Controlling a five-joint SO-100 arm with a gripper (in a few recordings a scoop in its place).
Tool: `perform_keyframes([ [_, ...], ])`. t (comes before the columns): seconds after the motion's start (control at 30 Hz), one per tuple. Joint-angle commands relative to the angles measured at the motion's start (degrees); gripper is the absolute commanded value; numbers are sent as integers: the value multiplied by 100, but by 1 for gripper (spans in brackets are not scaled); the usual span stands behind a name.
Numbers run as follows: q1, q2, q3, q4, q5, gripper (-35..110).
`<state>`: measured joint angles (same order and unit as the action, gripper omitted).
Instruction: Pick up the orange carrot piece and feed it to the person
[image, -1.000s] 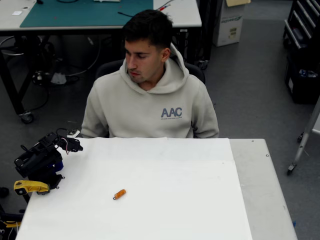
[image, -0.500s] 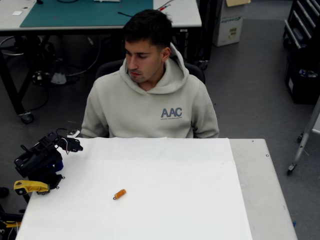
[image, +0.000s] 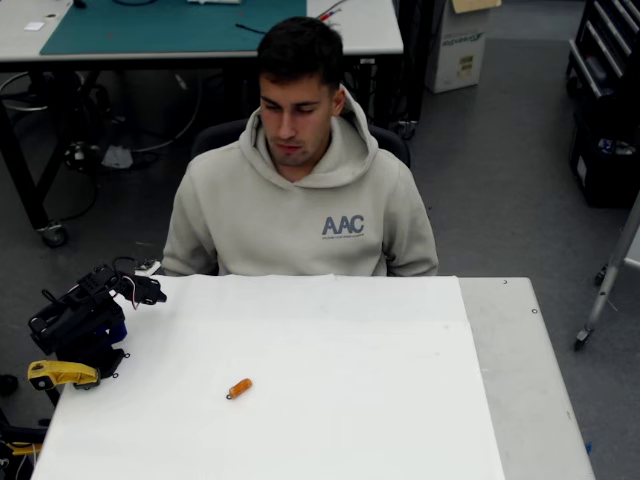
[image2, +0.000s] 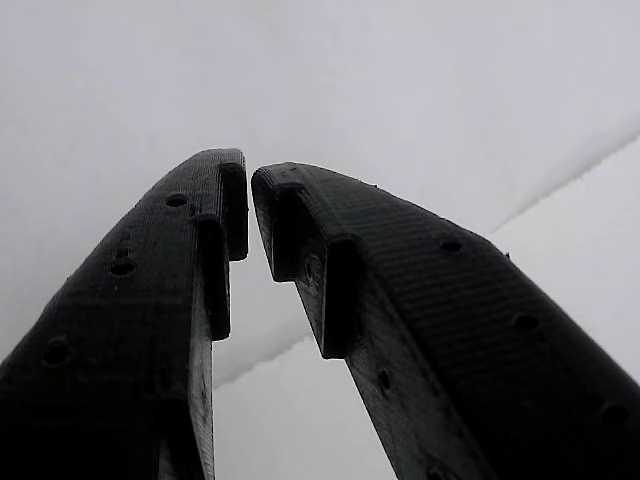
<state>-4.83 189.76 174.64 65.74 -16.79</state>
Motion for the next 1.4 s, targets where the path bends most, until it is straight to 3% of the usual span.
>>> perform_keyframes([
  [0.0, 26, -176, -475, 44, -35, -3],
  [0.87, 2074, -5423, -4772, 53, -53, -3],
  [1.37, 3832, -7207, -5687, 53, -1608, -3],
])
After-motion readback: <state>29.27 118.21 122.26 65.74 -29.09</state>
